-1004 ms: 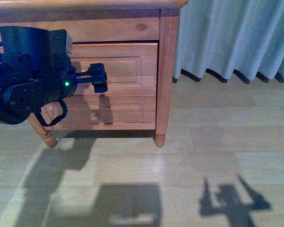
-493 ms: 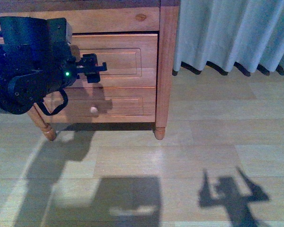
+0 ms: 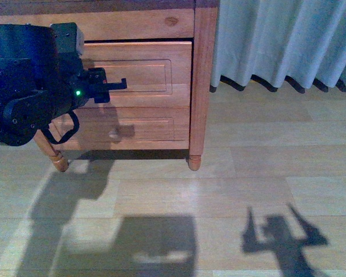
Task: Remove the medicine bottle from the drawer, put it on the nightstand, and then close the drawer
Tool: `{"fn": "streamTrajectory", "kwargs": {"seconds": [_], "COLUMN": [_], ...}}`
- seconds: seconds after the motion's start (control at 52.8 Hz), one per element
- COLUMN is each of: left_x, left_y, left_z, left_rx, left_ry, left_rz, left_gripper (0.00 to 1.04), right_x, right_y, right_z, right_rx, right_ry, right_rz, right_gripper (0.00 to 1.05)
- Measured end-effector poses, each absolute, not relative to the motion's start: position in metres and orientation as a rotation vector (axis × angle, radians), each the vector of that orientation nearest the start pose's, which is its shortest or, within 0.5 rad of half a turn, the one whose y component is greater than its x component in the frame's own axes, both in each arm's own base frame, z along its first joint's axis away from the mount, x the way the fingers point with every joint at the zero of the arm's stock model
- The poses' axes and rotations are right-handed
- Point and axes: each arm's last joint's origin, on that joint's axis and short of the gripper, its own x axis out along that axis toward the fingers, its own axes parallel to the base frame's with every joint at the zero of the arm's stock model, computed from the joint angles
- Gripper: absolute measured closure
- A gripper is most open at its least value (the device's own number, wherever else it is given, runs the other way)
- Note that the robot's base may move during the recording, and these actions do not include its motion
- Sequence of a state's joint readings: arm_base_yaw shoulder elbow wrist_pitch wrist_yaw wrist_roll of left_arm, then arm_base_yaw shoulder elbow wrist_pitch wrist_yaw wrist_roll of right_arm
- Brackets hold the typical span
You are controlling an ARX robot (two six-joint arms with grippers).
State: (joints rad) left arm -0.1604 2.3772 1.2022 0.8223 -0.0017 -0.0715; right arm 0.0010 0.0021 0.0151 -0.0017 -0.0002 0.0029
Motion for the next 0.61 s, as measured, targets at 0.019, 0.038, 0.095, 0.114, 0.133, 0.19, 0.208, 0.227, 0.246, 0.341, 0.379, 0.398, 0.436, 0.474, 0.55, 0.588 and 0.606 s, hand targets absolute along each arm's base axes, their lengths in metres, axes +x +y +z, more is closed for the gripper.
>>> {"fn": "streamTrajectory", "kwargs": {"seconds": [0.019,0.038,0.095,0.114,0.133,0.19,0.208,0.227,0.246,0.341,0.379,0.398,0.436,0.474,0.55,0.588,0.606], "left_x": [0.444,0.440,0.432,0.427,0.422,0.412,0.407,0.401,0.392,0.366,0.356,0.349,0.339,0.326,0.304,0.295,0.287], "left_y": [-0.071,-0.071,-0.069,-0.068,-0.068,-0.066,-0.065,-0.065,-0.063,-0.060,-0.059,-0.058,-0.057,-0.056,-0.055,-0.056,-0.056], "left_z": [0.050,0.050,0.049,0.048,0.048,0.047,0.047,0.046,0.045,0.042,0.040,0.039,0.038,0.036,0.034,0.033,0.033], "left_rx": [-0.043,-0.043,-0.044,-0.043,-0.044,-0.046,-0.047,-0.047,-0.046,-0.055,-0.055,-0.056,-0.058,-0.061,-0.066,-0.066,-0.068], "left_ry": [0.357,0.359,0.367,0.369,0.372,0.377,0.380,0.384,0.388,0.399,0.403,0.408,0.413,0.418,0.429,0.433,0.436], "left_rz": [-0.144,-0.145,-0.144,-0.145,-0.145,-0.148,-0.150,-0.151,-0.151,-0.161,-0.163,-0.164,-0.166,-0.170,-0.174,-0.177,-0.178], "left_gripper": [0.80,0.80,0.80,0.80,0.80,0.80,0.80,0.80,0.80,0.80,0.80,0.80,0.80,0.80,0.80,0.80,0.80], "right_x": [0.097,0.097,0.097,0.097,0.097,0.097,0.097,0.097,0.097,0.097,0.097,0.097,0.097,0.097,0.097,0.097,0.097], "right_y": [0.000,0.000,0.000,0.000,0.000,0.000,0.000,0.000,0.000,0.000,0.000,0.000,0.000,0.000,0.000,0.000,0.000], "right_z": [0.168,0.168,0.168,0.168,0.168,0.168,0.168,0.168,0.168,0.168,0.168,0.168,0.168,0.168,0.168,0.168,0.168], "right_rx": [0.003,0.003,0.003,0.003,0.003,0.003,0.003,0.003,0.003,0.003,0.003,0.003,0.003,0.003,0.003,0.003,0.003], "right_ry": [-0.011,-0.011,-0.011,-0.011,-0.011,-0.011,-0.011,-0.011,-0.011,-0.011,-0.011,-0.011,-0.011,-0.011,-0.011,-0.011,-0.011], "right_rz": [0.001,0.001,0.001,0.001,0.001,0.001,0.001,0.001,0.001,0.001,0.001,0.001,0.001,0.001,0.001,0.001,0.001], "right_gripper": [0.07,0.07,0.07,0.07,0.07,0.07,0.07,0.07,0.07,0.07,0.07,0.07,0.07,0.07,0.07,0.07,0.07]}}
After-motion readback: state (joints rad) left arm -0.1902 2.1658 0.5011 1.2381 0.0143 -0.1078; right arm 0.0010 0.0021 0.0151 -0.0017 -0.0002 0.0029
